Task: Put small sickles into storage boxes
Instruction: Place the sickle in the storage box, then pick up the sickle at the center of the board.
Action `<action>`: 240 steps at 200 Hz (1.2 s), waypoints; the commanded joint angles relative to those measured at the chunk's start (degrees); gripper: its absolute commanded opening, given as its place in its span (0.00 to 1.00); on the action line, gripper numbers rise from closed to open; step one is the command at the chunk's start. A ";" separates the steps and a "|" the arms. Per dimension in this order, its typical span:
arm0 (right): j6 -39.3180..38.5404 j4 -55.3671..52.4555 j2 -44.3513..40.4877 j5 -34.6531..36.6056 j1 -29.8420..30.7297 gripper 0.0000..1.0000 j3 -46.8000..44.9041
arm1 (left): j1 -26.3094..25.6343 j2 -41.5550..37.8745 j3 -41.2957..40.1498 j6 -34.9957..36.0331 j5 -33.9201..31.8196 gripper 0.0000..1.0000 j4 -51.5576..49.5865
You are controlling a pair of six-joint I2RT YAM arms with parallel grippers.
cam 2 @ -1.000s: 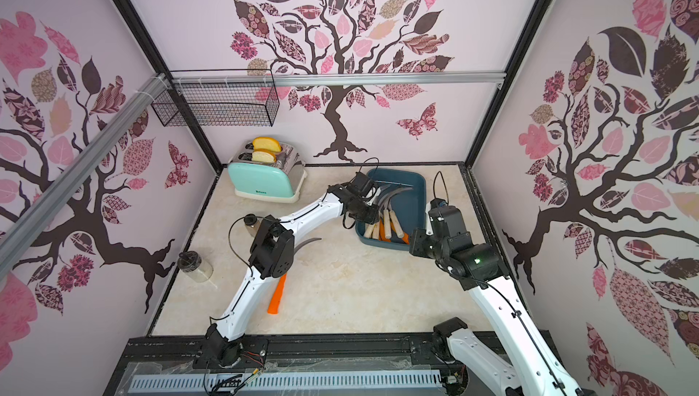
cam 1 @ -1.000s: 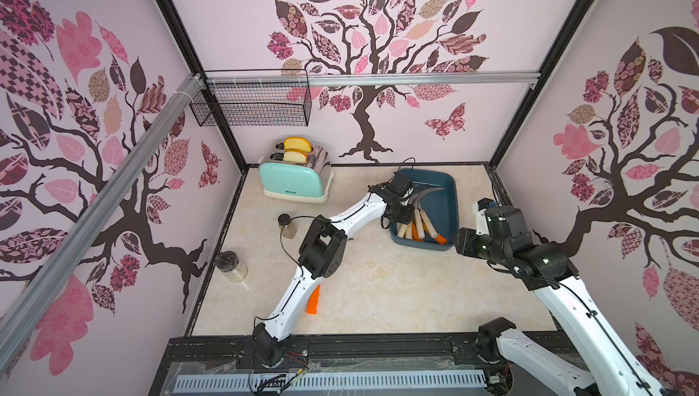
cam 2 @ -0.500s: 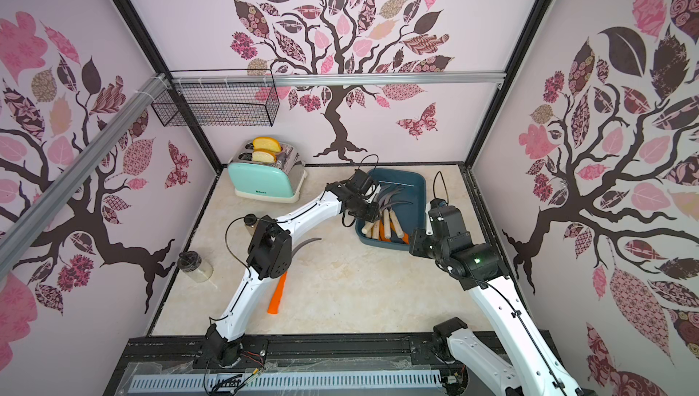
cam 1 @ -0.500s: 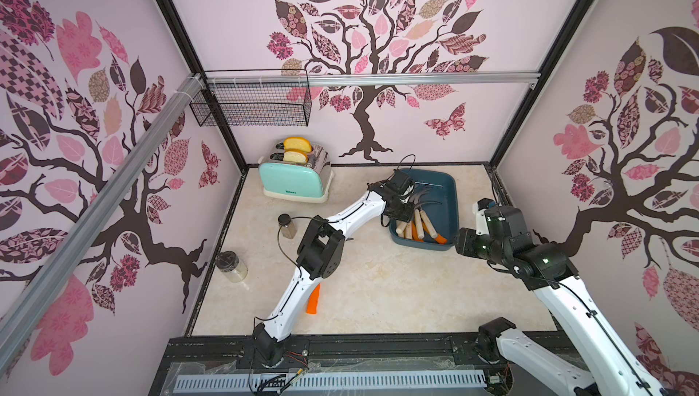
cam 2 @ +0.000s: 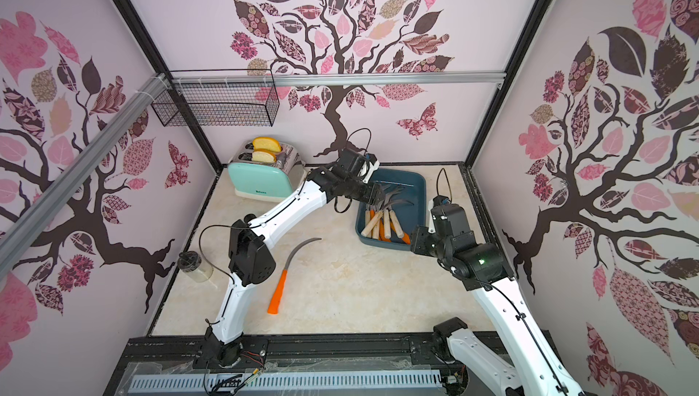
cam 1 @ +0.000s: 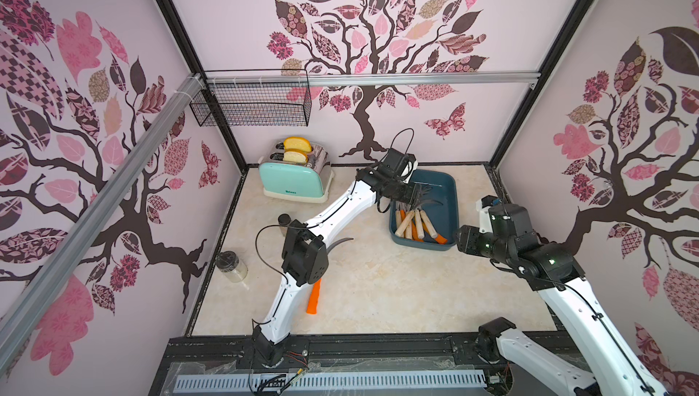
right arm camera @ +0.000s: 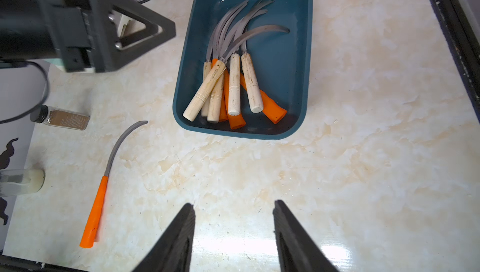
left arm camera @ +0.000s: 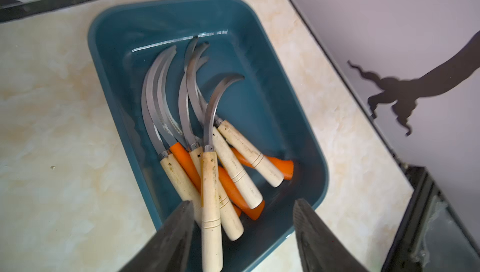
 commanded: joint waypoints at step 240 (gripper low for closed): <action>21.75 19.14 60.73 5.77 49.10 0.64 25.74 | 55.32 -62.94 -52.08 8.26 12.49 0.97 -9.83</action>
